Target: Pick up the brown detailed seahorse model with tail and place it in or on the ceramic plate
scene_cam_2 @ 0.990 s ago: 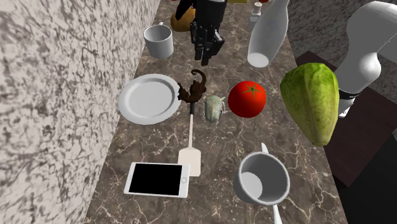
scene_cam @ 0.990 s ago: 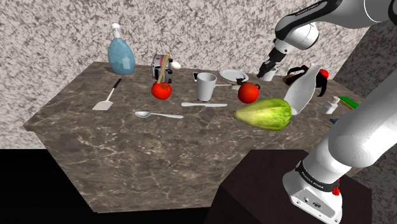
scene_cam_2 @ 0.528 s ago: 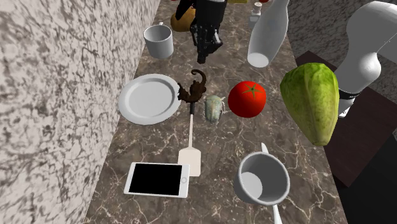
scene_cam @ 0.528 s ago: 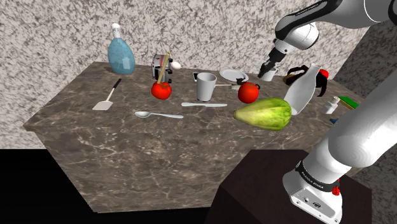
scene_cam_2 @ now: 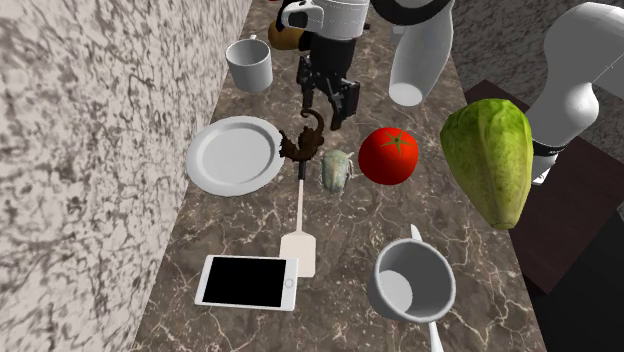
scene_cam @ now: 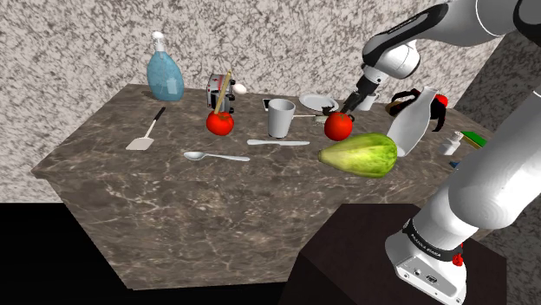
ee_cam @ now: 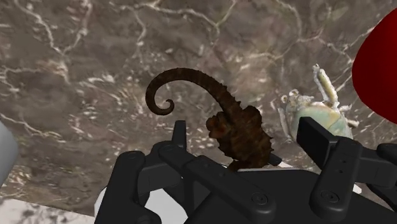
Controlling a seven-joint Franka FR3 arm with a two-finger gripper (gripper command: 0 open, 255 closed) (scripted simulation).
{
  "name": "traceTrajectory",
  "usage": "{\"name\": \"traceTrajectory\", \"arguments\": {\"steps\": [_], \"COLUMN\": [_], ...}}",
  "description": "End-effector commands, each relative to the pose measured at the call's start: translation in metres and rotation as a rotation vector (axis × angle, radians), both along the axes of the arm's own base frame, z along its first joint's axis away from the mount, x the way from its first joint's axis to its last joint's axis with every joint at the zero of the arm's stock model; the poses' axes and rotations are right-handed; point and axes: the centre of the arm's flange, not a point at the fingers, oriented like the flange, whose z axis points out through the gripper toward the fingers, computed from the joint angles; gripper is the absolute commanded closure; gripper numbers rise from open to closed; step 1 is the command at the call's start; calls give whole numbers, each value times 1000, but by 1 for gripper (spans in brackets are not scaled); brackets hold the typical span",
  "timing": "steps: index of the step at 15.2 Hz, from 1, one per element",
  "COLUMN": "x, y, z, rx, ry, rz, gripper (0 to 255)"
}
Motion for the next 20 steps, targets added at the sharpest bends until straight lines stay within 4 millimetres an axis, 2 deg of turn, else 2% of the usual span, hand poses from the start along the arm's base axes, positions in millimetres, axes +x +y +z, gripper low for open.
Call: {"name": "traceTrajectory", "arguments": {"steps": [1,6,13,14,20], "x": [4,10,10,10,10], "y": [3,6,6,6,6], "z": [-12,-35,-35,-35,-35], "rx": [-1,-1,-1,-1,-1], "ry": [0,0,0,0,0], "rz": [4,4,4,4,4], "gripper": [0,0,0,255,255]}}
